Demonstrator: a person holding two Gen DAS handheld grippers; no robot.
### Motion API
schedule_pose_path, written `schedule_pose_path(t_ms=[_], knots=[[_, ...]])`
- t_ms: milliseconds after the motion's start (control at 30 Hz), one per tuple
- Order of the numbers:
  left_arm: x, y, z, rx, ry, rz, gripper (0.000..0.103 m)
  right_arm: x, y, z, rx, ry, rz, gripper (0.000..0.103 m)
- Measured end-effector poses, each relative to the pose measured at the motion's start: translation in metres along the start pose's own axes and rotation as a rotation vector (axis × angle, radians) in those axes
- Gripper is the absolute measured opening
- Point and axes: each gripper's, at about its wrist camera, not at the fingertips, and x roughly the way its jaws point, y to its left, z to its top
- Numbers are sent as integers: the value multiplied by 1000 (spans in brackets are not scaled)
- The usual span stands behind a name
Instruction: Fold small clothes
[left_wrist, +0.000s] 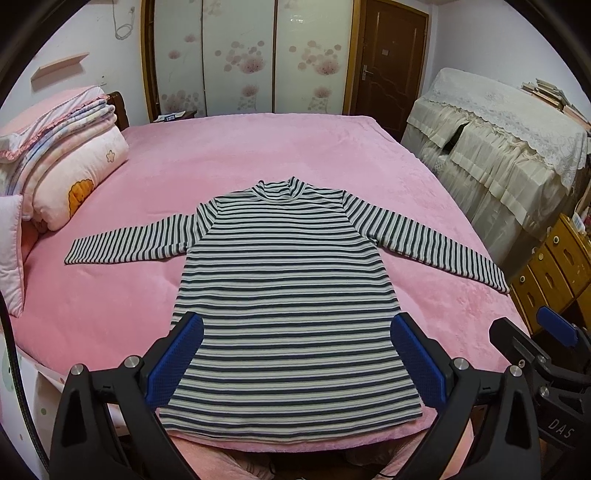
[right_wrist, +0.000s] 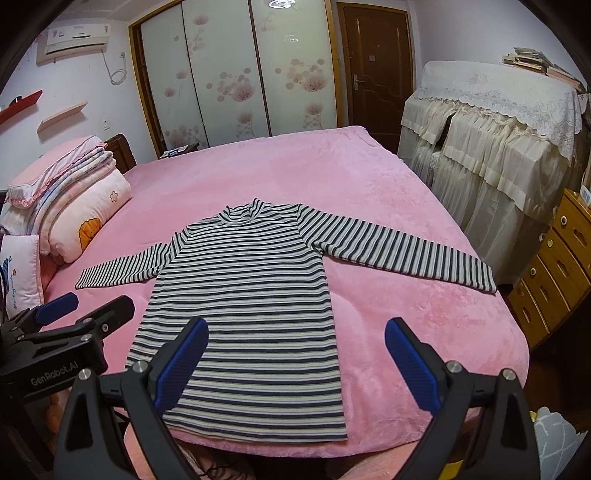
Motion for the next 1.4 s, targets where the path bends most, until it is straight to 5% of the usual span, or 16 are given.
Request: schedule_pose_path(t_ms=[1400], knots=[[3,-12,-11,-37,14,62,101,-10,-16,0,-56,-45,40,97]])
